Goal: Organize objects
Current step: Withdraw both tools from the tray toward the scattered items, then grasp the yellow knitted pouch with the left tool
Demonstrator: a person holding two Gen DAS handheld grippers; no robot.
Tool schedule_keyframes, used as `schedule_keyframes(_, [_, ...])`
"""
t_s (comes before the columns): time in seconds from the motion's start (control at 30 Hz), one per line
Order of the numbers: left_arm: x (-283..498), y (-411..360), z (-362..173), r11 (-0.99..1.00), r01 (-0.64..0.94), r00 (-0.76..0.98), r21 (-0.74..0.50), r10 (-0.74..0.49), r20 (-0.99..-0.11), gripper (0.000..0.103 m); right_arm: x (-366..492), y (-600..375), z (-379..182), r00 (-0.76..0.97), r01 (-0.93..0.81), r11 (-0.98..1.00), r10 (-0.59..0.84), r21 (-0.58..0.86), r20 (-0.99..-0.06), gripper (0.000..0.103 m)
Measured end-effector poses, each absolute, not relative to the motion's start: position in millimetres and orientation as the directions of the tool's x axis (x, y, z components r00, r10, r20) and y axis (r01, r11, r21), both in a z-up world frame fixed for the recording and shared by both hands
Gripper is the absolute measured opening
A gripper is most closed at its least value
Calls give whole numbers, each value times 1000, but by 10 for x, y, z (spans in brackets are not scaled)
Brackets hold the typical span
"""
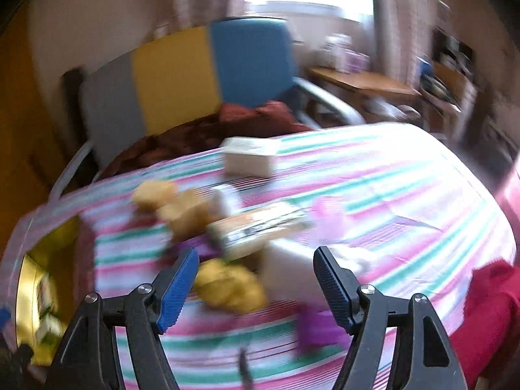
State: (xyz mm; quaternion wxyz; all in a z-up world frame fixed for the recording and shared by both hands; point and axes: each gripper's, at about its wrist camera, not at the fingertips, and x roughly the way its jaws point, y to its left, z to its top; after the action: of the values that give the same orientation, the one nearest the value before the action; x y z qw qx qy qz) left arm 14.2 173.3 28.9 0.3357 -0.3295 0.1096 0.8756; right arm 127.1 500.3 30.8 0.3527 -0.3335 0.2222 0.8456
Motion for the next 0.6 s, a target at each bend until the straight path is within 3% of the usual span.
schedule_keyframes(0.23, [197,2343,269,-669,-742,-475,-39,566,-674,102,1654,5539,42,-582,-788,-458,337,411,-741,78])
schedule_keyframes(0.6, [181,3410,-6,-537,-841,-331,-70,613,-718,96,1708,5582,-5,-658,-735,-430,265,524,-705,80])
